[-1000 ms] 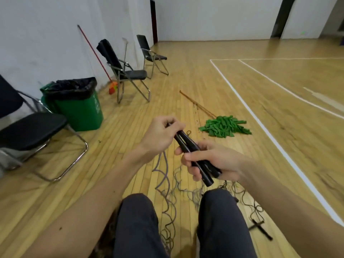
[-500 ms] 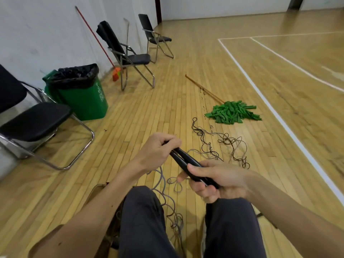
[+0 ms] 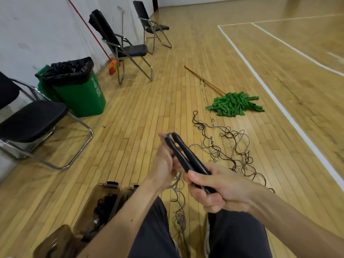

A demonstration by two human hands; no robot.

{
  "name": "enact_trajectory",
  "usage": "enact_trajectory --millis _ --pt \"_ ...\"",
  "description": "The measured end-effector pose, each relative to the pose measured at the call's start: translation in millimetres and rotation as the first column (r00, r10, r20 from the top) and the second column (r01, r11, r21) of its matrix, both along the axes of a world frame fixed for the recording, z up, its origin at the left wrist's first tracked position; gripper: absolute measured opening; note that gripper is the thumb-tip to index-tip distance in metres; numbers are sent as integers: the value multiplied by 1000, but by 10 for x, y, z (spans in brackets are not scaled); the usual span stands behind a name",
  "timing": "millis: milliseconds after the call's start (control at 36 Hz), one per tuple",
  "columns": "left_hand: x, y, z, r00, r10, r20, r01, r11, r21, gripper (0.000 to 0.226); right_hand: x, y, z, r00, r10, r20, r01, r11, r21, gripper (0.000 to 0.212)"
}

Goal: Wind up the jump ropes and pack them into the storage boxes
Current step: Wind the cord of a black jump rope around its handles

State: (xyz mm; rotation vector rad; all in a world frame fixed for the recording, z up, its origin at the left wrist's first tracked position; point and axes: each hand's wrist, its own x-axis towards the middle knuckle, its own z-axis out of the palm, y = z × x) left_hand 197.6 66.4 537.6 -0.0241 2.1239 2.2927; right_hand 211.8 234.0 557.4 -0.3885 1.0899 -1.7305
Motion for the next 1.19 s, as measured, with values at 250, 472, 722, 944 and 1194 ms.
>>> enact_trajectory --millis 250,472,722,944,1194 --pt "-47 210 -249 991 -127 -47 118 979 -167 11 -217 127 4 954 -124 -272 209 926 313 20" --pt "-139 79 -304 942 -322 96 141 119 -983 28 -366 265 -125 883 16 -469 313 726 613 18" --pt "-186 58 -205 838 -526 148 -48 -340 -939 32 -470 234 -232 854 199 -481 306 555 773 22" --pt "-275 0 -80 668 -722 178 -60 -290 -955 30 -526 194 -238 869 354 -344 122 522 844 21" --pt "-404 -188 -28 497 -841 -212 -176 141 -974 45 -577 211 -221 823 480 -303 27 499 866 25"
